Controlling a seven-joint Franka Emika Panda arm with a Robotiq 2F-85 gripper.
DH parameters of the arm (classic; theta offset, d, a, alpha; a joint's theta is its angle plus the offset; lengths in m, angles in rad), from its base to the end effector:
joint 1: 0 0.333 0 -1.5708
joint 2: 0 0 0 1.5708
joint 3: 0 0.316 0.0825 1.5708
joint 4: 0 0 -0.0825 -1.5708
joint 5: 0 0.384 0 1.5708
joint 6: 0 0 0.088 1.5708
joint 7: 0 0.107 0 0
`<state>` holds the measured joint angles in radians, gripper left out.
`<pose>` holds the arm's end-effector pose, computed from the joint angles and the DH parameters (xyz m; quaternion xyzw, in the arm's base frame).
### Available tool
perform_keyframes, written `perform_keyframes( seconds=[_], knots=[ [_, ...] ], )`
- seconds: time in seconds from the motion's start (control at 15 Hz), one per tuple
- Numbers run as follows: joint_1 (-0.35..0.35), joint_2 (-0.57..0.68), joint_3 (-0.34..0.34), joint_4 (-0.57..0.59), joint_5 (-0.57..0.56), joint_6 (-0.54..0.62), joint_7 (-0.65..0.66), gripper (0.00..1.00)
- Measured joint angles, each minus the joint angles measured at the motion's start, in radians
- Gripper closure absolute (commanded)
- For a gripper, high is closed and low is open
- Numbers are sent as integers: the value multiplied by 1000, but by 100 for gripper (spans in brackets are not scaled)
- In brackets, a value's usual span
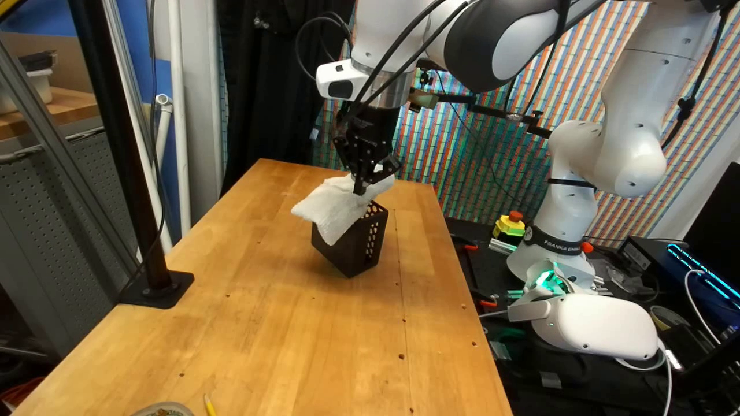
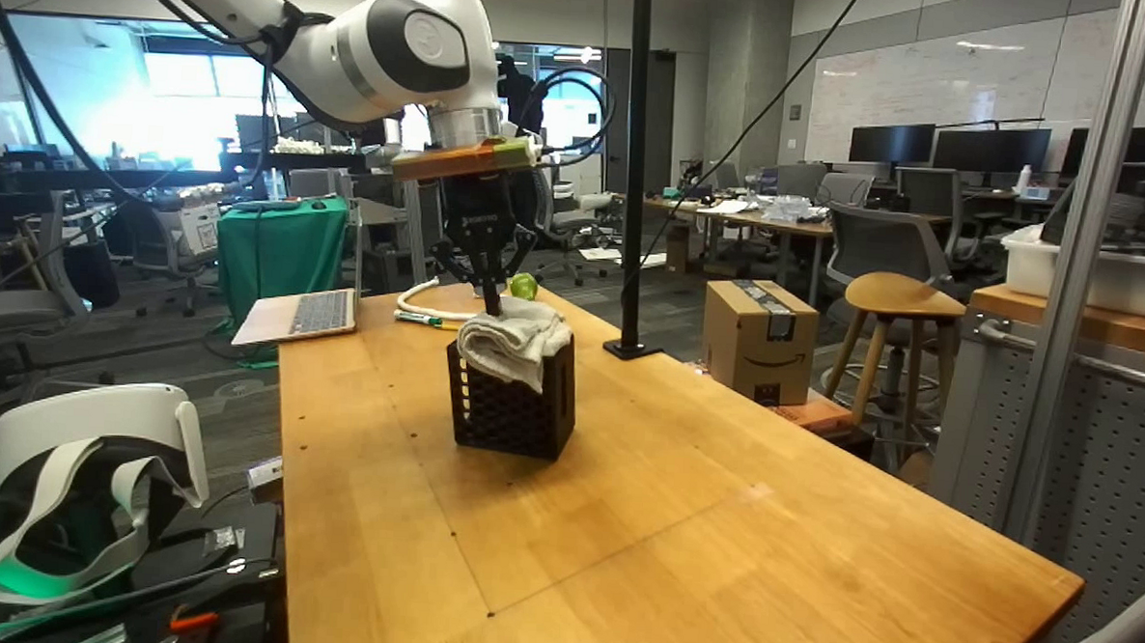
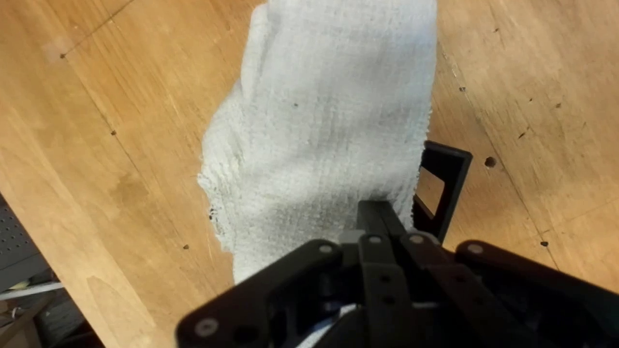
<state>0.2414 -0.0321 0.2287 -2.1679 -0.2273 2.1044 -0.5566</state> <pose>0.4737 0.2292 0.4065 0.8360 0.5392 -0.0206 0.0995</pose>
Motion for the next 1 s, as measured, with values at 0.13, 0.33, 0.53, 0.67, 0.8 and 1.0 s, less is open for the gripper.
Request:
perform_keyframes(
  seconds=[0.13,0.33,0.53,0.67,0.8,1.0],
  knots=[
    [0,17,0,0,0,12,16,97],
    [-1,37,-1,0,-3,20,39,97],
    [-5,58,-3,0,-10,21,54,97],
    [-7,76,-5,1,-14,21,62,97],
    [-8,95,-6,1,-16,20,65,97],
    [-8,124,-6,6,-14,20,63,97]
  ],
)
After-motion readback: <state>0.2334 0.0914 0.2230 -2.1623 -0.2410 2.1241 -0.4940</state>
